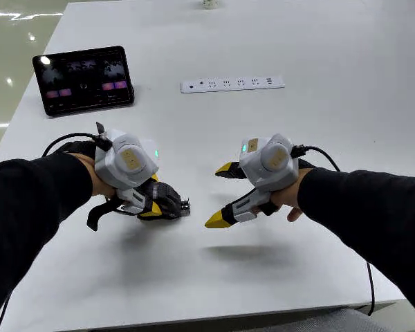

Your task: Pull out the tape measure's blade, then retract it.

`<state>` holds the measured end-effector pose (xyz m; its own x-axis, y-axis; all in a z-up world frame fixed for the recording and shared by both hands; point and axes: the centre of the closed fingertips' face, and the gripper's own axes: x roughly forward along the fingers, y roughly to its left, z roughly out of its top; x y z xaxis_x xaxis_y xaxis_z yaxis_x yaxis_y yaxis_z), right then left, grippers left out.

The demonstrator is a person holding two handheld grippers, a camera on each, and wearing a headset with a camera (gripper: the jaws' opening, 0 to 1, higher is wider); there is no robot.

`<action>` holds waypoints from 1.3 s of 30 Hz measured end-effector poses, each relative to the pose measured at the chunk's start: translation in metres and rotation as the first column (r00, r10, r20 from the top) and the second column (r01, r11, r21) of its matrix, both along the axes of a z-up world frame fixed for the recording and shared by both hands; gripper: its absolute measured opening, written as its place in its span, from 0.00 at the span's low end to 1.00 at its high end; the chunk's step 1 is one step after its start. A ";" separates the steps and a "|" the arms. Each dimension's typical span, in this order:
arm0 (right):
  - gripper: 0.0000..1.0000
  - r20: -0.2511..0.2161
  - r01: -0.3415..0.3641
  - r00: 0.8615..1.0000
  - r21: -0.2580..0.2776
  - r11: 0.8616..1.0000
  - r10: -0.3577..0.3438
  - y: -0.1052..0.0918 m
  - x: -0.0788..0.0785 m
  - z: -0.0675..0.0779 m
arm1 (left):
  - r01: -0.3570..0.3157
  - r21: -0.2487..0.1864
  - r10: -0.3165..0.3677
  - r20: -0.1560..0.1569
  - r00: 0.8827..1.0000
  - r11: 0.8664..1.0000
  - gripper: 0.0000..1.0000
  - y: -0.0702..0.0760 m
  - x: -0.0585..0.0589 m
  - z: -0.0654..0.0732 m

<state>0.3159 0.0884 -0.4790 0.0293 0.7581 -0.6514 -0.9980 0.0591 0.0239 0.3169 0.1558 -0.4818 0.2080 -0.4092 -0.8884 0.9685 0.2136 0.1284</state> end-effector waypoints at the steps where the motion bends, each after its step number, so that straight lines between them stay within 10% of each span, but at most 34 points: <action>1: 0.63 0.003 -0.010 1.000 -0.005 1.000 0.010 0.004 0.001 -0.003 | -0.004 0.000 0.004 0.001 1.000 1.000 0.29 0.000 0.000 0.000; 18: 0.35 -0.017 -0.107 0.994 -0.100 0.989 0.105 0.032 -0.004 -0.039 | 0.001 -0.032 0.000 0.020 1.000 0.999 0.29 -0.001 0.001 -0.001; 32: 0.13 0.077 -0.209 0.972 -0.150 0.966 0.223 0.043 0.000 -0.043 | 0.017 -0.048 -0.017 0.001 1.000 0.999 0.29 -0.001 0.004 -0.004; 39: 0.11 0.050 -0.199 0.977 -0.146 0.969 0.208 0.042 0.000 -0.044 | 0.015 -0.047 -0.015 -0.008 1.000 0.999 0.29 0.000 0.004 -0.004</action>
